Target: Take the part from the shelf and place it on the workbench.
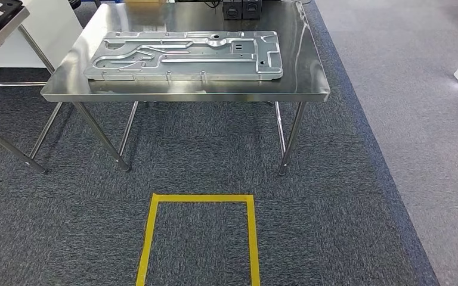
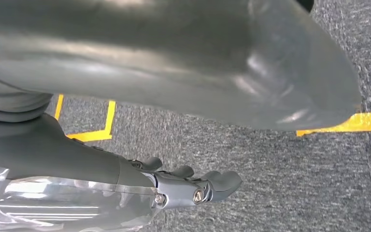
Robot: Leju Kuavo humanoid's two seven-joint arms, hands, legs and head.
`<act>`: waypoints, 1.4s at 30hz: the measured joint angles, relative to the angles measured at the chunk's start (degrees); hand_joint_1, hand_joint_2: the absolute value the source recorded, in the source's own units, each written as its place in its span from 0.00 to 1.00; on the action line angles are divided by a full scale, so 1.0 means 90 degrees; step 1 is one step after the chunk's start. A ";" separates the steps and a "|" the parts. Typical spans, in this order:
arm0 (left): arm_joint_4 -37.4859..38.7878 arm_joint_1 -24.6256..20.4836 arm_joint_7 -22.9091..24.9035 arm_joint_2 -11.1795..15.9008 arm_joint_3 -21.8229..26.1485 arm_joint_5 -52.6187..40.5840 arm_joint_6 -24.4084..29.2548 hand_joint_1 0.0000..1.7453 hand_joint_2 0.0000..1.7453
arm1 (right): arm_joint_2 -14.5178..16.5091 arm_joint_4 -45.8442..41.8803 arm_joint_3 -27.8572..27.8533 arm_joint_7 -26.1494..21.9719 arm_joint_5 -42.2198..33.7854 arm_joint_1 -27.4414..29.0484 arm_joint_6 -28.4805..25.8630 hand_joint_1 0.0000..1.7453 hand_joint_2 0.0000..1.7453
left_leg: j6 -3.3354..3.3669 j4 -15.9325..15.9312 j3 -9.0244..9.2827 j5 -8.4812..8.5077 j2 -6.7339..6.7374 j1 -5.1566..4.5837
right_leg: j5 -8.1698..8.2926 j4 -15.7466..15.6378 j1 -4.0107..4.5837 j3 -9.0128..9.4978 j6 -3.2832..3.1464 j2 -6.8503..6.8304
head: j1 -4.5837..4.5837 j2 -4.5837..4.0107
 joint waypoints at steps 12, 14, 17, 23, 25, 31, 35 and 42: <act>0.0001 -0.0050 -0.0053 0.0010 -0.0001 -0.0046 -0.0090 0.00 0.00 | -0.0012 0.0000 -0.0033 0.0044 0.0086 -0.0008 -0.0016 0.00 0.00 | 0.0390 -0.1200 0.0442 0.0501 0.0028 -0.0073 | -0.0946 0.1722 0.0011 -0.0781 0.0259 0.0012 | 0.0001 0.0000; 0.0002 -0.0050 -0.0081 0.0002 -0.0004 -0.0071 -0.0093 0.00 0.00 | -0.0029 0.0000 -0.0043 0.0044 0.0090 -0.0001 -0.0027 0.00 0.00 | 0.0388 -0.1151 0.0399 0.0500 0.0024 -0.0080 | -0.0784 0.1655 0.0008 -0.0715 0.0258 0.0011 | 0.0001 0.0000; 0.0002 -0.0070 -0.0095 -0.0027 -0.0012 -0.0084 -0.0099 0.00 0.00 | -0.0097 0.0000 -0.0063 0.0044 0.0103 -0.0016 -0.0059 0.00 0.00 | 0.0336 -0.1025 0.0325 0.0471 0.0010 -0.0093 | -0.0239 0.0460 0.0006 -0.0111 0.0223 0.0014 | 0.0000 0.0000; 0.0013 -0.0105 -0.0064 -0.0086 -0.0019 -0.0097 -0.0075 0.00 0.00 | -0.0190 0.0000 -0.0123 0.0036 0.0132 -0.0037 -0.0098 0.00 0.00 | 0.0114 -0.0751 0.0154 0.0298 -0.0002 -0.0075 | 0.0004 0.0106 0.0029 -0.0091 0.0011 0.0005 | -0.0001 0.0000; 0.0022 -0.0105 -0.0057 -0.0120 -0.0021 -0.0107 -0.0053 0.00 0.00 | -0.0204 0.0000 -0.0141 0.0018 0.0133 -0.0038 -0.0115 0.00 0.00 | 0.0046 -0.0103 -0.0084 -0.0224 -0.0005 -0.0042 | 0.0104 0.0094 0.0031 -0.0204 -0.0045 -0.0013 | -0.0001 0.0000; 0.0024 -0.0146 0.0015 -0.0150 -0.0024 -0.0160 -0.0044 0.00 0.00 | -0.0210 0.0000 -0.0191 0.0007 0.0131 -0.0052 -0.0151 0.00 0.00 | 0.0082 -0.0294 0.0565 -0.0377 -0.0005 -0.0018 | 0.0434 0.0111 0.0092 -0.0606 -0.0033 -0.0022 | -0.0001 0.0000; 0.0024 -0.0244 0.0047 -0.0134 -0.0026 -0.0158 -0.0068 0.00 0.00 | -0.0208 -0.0002 -0.0197 0.0007 0.0131 -0.0076 -0.0148 0.00 0.00 | 0.0228 -0.1303 0.1113 -0.0095 -0.0004 -0.0137 | 0.0670 0.0064 0.0070 -0.0687 0.0113 -0.0039 | -0.0001 0.0000; 0.0024 -0.0220 0.0046 -0.0117 -0.0027 -0.0157 -0.0058 0.00 0.00 | -0.0203 0.0000 -0.0200 -0.0028 0.0131 -0.0046 -0.0118 0.00 0.00 | 0.0432 -0.1437 0.0591 0.0547 0.0040 -0.0134 | -0.0628 0.1456 0.0017 -0.1047 0.0275 0.0005 | 0.0001 0.0000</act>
